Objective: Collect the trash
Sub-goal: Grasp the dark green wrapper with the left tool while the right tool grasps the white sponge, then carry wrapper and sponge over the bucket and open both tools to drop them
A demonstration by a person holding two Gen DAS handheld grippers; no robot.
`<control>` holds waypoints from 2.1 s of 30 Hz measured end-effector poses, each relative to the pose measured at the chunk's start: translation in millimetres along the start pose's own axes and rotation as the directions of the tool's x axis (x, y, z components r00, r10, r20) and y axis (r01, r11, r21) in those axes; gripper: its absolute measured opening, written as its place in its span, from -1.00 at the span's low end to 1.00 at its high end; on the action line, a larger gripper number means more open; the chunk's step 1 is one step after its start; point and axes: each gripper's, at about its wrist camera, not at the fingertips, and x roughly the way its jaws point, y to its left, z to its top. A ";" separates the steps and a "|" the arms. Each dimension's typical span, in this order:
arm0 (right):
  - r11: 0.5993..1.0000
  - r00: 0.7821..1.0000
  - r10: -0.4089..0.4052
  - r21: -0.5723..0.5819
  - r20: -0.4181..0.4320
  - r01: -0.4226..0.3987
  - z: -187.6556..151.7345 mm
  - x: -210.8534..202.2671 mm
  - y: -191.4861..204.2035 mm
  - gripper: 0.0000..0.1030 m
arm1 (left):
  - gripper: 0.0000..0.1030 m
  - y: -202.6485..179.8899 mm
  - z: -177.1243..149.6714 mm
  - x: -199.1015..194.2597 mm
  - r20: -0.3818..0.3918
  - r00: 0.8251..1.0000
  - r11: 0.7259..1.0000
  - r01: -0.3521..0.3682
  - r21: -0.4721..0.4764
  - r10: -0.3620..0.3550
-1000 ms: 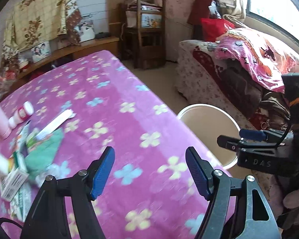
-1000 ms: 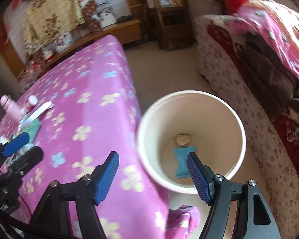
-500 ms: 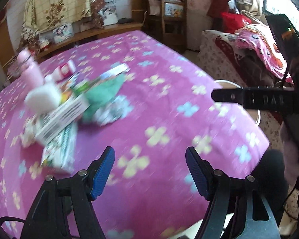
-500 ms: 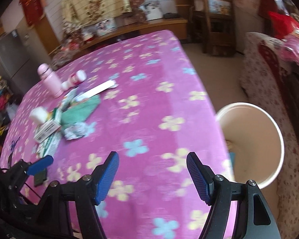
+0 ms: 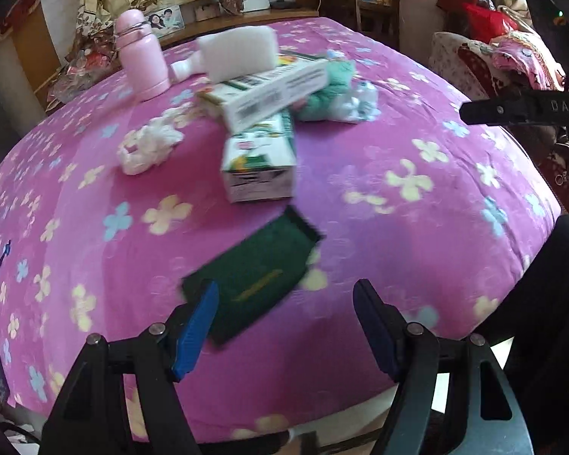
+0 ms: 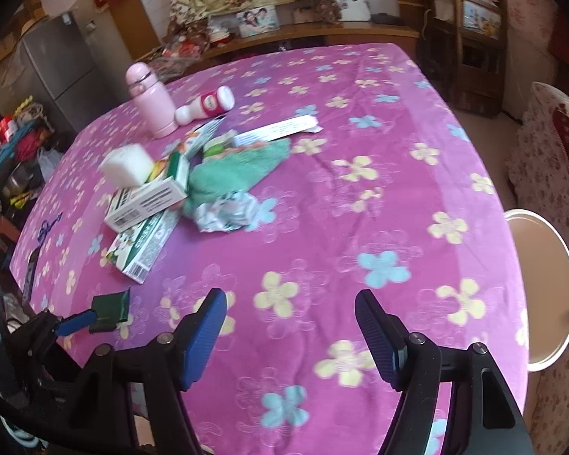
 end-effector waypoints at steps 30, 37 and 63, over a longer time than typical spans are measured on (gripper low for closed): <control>0.929 0.980 0.179 -0.342 0.082 -0.141 100.0 40.8 142.1 0.48 | 0.26 107.0 28.6 27.8 -0.029 0.995 0.979 0.087 -0.182 -0.094; 0.900 0.985 0.170 -0.410 0.014 -0.150 111.7 81.6 152.5 0.31 | 0.25 101.4 25.5 30.3 -0.032 0.996 0.983 0.072 -0.170 -0.079; 0.971 0.983 0.130 -0.218 0.132 -0.099 18.8 -12.0 53.6 -0.37 | -0.55 11.5 57.5 -16.8 0.063 0.995 0.994 0.080 -0.078 -0.075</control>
